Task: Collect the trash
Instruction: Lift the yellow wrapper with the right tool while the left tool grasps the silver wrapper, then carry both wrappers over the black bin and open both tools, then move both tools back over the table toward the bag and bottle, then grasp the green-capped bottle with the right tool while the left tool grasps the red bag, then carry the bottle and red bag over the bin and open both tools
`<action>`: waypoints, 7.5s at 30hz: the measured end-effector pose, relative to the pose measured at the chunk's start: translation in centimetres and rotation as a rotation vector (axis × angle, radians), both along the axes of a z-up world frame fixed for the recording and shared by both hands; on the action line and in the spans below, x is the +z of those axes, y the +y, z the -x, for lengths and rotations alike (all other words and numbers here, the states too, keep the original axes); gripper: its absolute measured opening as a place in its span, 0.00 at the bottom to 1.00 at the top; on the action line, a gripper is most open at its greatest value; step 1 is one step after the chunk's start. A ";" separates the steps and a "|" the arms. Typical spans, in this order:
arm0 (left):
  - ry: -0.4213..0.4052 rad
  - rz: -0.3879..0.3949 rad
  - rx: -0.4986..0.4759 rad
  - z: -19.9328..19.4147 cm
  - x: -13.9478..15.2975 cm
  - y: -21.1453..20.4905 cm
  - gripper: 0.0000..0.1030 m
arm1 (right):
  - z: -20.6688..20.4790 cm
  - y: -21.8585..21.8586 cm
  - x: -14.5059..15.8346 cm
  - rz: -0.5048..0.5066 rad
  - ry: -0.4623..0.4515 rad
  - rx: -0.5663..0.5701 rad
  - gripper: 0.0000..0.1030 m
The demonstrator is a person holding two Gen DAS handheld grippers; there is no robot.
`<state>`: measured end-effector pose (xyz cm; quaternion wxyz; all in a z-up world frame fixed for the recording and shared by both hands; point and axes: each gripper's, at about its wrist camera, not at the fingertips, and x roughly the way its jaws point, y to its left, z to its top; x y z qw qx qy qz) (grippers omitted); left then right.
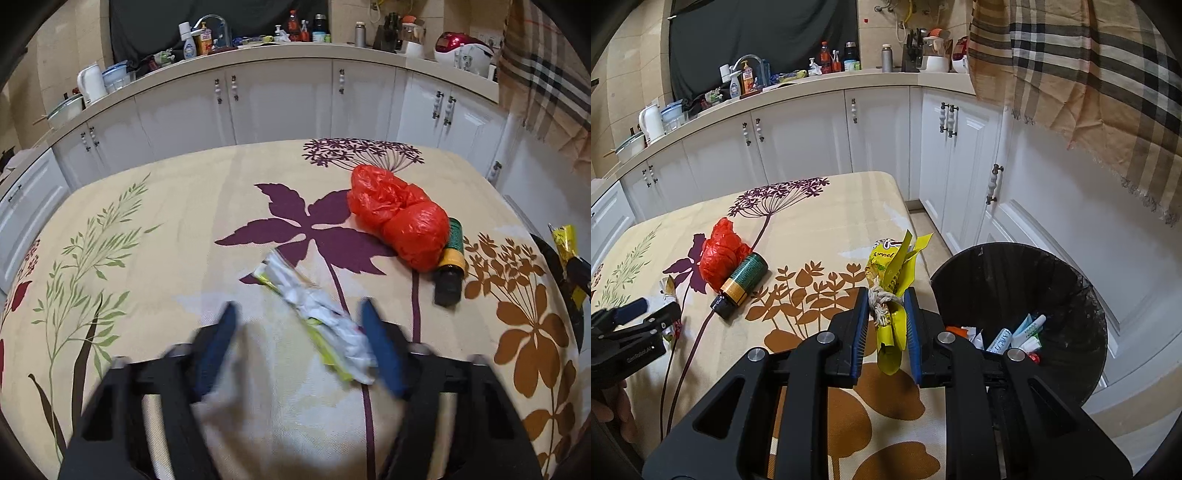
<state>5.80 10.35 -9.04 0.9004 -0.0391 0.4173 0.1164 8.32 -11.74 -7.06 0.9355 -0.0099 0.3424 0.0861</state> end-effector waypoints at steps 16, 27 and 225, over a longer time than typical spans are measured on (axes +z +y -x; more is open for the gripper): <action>-0.112 -0.088 -0.093 2.8 1.9 -0.8 0.19 | 1.3 0.6 0.6 -0.023 -0.021 0.025 0.18; -0.215 -0.083 -0.162 3.7 5.0 -2.5 0.19 | 2.6 0.3 2.4 -0.024 -0.078 0.023 0.18; -0.318 -0.034 -0.565 -2.4 5.9 -21.0 0.36 | 1.5 -12.8 3.0 0.056 -0.138 -0.275 0.23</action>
